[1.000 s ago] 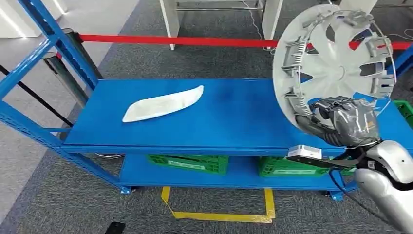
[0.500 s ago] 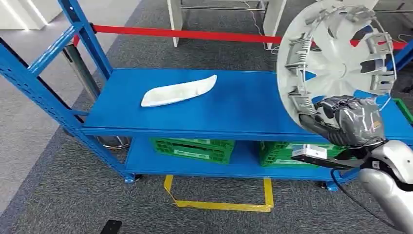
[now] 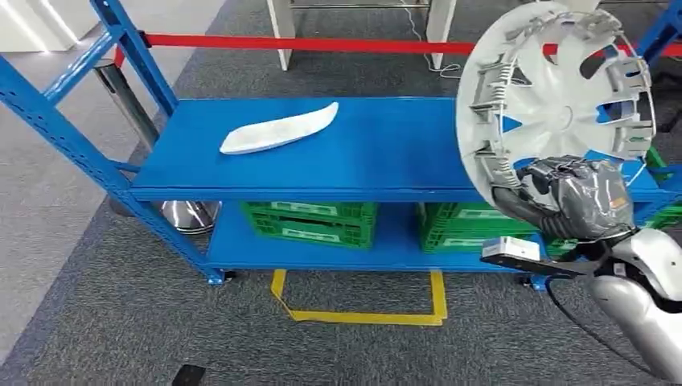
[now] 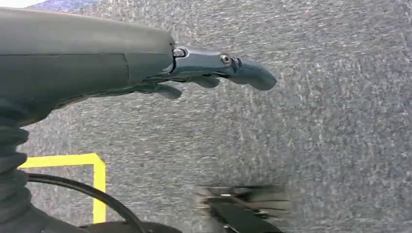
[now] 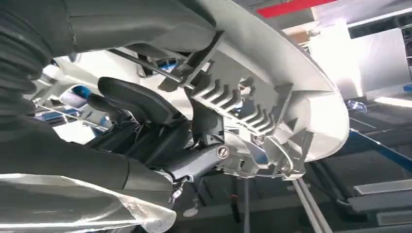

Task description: Take the parts from the cabinet and place them on the table.

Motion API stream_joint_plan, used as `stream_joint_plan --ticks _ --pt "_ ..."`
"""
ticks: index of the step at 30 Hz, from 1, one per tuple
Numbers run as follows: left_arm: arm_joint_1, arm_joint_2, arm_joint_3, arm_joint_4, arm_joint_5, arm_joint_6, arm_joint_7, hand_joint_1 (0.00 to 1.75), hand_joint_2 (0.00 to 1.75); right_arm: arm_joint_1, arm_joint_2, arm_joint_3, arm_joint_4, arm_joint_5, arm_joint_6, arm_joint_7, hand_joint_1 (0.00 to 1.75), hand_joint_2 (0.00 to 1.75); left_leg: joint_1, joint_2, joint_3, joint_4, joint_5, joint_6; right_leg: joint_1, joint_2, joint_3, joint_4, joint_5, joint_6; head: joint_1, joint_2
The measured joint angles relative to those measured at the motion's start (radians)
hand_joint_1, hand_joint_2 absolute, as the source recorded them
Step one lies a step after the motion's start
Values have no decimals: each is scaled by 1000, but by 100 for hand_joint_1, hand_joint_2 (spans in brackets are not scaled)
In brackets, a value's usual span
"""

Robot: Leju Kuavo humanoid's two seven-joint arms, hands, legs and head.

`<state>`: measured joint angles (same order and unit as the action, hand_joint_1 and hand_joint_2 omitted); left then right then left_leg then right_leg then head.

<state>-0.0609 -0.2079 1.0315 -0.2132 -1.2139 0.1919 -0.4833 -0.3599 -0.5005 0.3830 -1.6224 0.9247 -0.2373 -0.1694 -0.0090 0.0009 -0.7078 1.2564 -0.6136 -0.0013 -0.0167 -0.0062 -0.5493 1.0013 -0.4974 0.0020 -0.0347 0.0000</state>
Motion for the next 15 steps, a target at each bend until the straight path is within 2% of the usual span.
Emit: stream_joint_plan --ticks 1,2,3,4,5,6,7,8,10,11,12,13,14,15 --pt "0 0 0 0 0 0 0 0 175 0 0 0 0 0 0 0 175 175 1 0 -2 54 -11 -2 1 0 -15 4 9 0 0 0" --pt "-1 0 0 0 0 0 0 0 175 2 0 0 0 0 0 -1 175 175 2 0 9 64 5 -1 1 0 -30 9 17 0 -1 0" --pt "-1 0 0 0 0 0 0 0 175 5 0 0 0 -2 0 -2 175 175 3 0 41 36 41 1 1 1 -47 15 24 1 0 0" --pt "-2 0 0 0 0 0 0 0 175 9 0 -2 0 -5 0 -2 175 175 3 0 87 -27 78 4 1 2 -61 20 31 3 -1 0" --pt "-2 0 0 0 0 0 0 0 175 14 -1 -4 -2 -8 0 -2 175 175 2 -2 138 -102 100 10 1 2 -70 22 38 5 -1 0" --pt "-3 1 0 0 0 1 0 0 175 19 -2 -8 -3 -10 0 -2 175 175 0 -7 196 -193 87 19 1 2 -77 23 45 8 0 0" --pt "-4 1 0 0 0 1 0 0 175 21 -3 -10 -5 -13 0 -1 175 175 -3 -8 227 -248 71 24 4 2 -82 24 53 14 0 0" --pt "-5 1 0 0 0 2 0 0 175 25 -3 -15 -6 -17 0 -1 175 175 -5 -8 225 -258 70 24 1 1 -86 20 65 23 0 0" --pt "-3 1 0 0 0 3 0 0 175 30 -5 -18 -9 -18 1 -1 175 175 -11 -8 215 -257 85 33 -4 1 -89 11 85 38 0 0" --pt "-2 -1 0 0 0 3 0 0 175 33 -8 -19 -11 -18 1 -2 175 175 -6 -4 207 -275 103 41 -2 2 -93 10 87 45 1 0" --pt "-3 -1 0 0 0 4 0 0 175 34 -9 -19 -11 -21 2 -2 175 175 -4 2 202 -279 116 46 -5 4 -102 23 56 46 2 0" --pt "-5 0 0 0 1 4 0 0 175 34 -12 -22 -11 -23 4 -2 175 175 -4 3 186 -278 128 57 -4 4 -127 71 -10 47 4 0" --pt "-5 0 0 0 1 3 -6 0 175 35 -14 -24 -11 -25 6 -2 175 175 -4 3 171 -278 133 58 -4 4 -144 141 -67 49 5 0" --pt "-5 -1 0 0 2 -1 -11 0 175 39 -14 -26 -11 -30 9 -2 175 175 -6 3 157 -277 144 58 -4 4 -160 217 -109 52 4 0"
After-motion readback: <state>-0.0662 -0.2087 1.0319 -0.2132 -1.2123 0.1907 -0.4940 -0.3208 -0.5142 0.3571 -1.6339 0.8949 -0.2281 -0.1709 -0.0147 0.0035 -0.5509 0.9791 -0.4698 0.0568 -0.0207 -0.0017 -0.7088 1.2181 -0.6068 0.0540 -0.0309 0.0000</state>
